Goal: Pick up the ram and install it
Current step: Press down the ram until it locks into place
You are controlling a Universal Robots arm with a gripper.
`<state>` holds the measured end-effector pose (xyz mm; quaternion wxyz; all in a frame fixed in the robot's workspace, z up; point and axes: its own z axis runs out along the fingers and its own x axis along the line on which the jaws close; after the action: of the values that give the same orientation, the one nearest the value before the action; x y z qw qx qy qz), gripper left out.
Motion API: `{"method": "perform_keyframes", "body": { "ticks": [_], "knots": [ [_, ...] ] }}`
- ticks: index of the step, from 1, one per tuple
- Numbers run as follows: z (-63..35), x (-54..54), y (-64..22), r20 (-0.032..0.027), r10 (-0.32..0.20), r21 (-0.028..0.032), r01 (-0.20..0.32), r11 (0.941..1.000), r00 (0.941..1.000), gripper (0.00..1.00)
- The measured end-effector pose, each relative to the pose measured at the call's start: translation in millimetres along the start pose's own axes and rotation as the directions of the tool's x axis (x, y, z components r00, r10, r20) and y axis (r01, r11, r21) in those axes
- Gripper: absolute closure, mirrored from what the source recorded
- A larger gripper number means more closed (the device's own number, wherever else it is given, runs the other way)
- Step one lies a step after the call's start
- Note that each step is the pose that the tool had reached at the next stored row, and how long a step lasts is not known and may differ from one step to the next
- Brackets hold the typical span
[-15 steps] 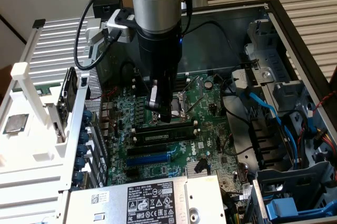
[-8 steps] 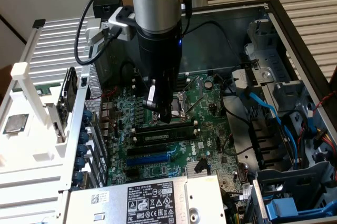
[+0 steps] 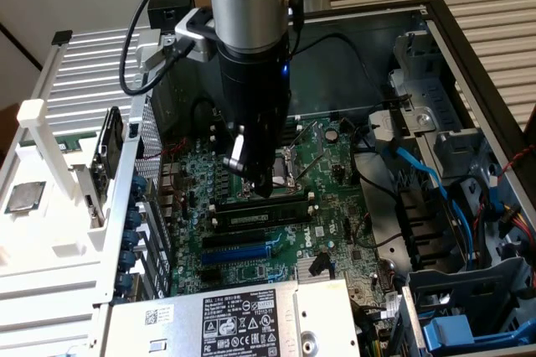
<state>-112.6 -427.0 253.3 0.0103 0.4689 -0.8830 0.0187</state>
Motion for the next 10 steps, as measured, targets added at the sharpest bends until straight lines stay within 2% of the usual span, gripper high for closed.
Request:
{"method": "perform_keyframes", "body": {
  "ticks": [5, 10],
  "knots": [
    [0.0, 0.0, 0.1, -0.0020, 0.062, -0.0010, -0.062, 0.9981, 0.9981, 0.90],
    [0.0, 0.0, 0.0, -0.0031, 0.123, -0.0025, -0.123, 0.9925, 0.9925, 0.90]
  ]
}}
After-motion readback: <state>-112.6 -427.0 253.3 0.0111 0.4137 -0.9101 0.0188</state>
